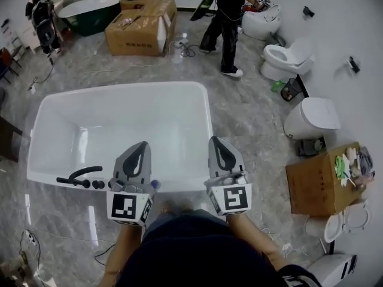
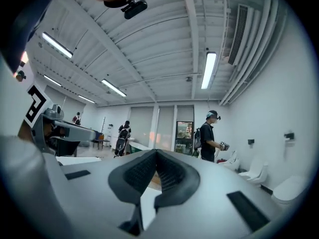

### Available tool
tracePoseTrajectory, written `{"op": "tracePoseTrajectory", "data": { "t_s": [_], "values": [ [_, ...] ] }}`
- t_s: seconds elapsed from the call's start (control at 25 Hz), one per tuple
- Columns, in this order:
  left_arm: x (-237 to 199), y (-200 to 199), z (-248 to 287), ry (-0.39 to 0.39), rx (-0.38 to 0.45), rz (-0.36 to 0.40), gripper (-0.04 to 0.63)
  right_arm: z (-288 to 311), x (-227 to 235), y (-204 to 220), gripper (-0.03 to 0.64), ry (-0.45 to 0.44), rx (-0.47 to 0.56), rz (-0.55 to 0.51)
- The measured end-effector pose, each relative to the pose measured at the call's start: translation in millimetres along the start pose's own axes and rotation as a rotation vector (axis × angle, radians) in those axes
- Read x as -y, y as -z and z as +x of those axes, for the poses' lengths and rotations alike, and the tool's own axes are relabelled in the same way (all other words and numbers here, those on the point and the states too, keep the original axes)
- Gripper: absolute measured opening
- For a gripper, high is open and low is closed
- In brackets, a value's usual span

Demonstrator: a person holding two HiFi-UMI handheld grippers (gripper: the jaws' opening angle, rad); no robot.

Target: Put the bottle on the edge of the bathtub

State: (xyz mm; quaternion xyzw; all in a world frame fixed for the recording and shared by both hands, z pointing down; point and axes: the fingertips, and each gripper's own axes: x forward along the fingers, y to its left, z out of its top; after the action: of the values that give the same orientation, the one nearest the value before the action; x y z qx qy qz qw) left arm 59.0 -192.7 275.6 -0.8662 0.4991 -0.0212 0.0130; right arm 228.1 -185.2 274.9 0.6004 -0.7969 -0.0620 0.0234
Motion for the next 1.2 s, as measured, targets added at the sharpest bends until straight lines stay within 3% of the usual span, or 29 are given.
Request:
{"op": "tracePoseTrajectory", "data": {
  "t_s": [0.2,0.44,0.72,1.2],
  "values": [
    [15,-62,17,0.014,0.053,0.044,0.000,-7,46,-54,0.015,0.089,0.069,-0.028],
    [24,-98,22,0.023,0.078,0.065,0.000,-18,75,-93,0.015,0.128,0.097,-0.025],
    [30,-110,18,-0.012,0.083,0.095,0.000,-28,88,-104,0.015,0.126,0.100,-0.014],
    [48,-99,-2,-0.103,0.075,0.094,0.000,-34,87,-88,0.015,0.034,0.098,-0.003]
  ]
}}
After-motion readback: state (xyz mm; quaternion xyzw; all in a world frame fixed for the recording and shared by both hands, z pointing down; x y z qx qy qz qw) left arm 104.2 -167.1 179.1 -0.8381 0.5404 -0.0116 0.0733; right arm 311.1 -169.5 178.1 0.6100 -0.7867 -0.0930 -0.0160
